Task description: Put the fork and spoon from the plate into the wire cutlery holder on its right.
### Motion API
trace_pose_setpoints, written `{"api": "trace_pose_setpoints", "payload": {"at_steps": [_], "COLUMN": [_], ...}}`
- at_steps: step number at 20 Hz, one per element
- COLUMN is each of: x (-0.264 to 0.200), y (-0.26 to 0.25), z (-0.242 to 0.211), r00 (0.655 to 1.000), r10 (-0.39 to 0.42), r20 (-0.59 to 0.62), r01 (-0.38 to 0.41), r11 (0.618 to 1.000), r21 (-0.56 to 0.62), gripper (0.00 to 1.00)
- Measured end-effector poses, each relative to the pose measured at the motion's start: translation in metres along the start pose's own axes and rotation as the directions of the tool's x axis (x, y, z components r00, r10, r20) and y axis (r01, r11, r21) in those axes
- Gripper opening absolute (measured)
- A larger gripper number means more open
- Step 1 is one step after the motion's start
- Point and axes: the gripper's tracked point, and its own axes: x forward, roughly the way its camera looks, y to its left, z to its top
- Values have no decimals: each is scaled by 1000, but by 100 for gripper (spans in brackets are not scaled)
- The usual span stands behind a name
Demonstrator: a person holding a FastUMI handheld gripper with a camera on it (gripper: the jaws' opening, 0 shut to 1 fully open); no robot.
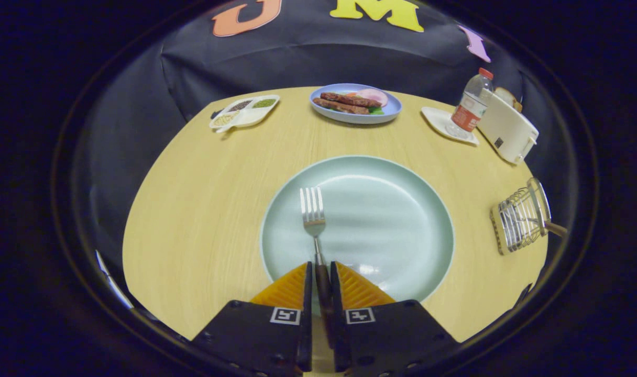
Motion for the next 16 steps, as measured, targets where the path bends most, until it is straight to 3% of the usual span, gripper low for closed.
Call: {"api": "trace_pose_setpoints", "payload": {"at_steps": [1, 2, 8, 16], "x": [-1, -2, -40, -102], "y": [-3, -3, -10, -68], "z": [2, 3, 32, 56], "r00": [1000, 1000, 995, 989], "r10": [-7, 6, 72, 80], "r20": [3, 1, 63, 121], "r01": [7, -6, -72, -77], "r11": [1000, 1000, 997, 997], "r21": [-5, -4, -13, -26], "gripper": [15, 4, 1, 1]}}
